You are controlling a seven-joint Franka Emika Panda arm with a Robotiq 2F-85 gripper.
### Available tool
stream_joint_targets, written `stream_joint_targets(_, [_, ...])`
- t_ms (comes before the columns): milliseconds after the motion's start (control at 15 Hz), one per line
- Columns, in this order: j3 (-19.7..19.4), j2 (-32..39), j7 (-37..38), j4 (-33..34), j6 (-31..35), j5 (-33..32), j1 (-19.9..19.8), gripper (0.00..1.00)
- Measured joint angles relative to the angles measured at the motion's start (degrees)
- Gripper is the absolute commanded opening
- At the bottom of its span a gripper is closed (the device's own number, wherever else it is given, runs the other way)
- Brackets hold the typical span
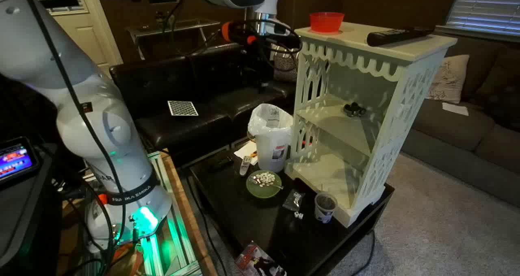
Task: Put the yellow plate on the top shelf of the shelf.
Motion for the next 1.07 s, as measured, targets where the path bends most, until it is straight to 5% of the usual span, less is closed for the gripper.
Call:
stream_joint_targets(400, [-1.31,1.46,2.68,-0.07,5.59,2.47,-0.70,1.00])
stream_joint_targets(800, [-6.58,14.08,5.13,-3.75,24.72,8.73,-4.93,1.00])
stream_joint_targets(1067, [-8.13,24.37,2.76,-9.01,39.92,21.21,-7.45,1.00])
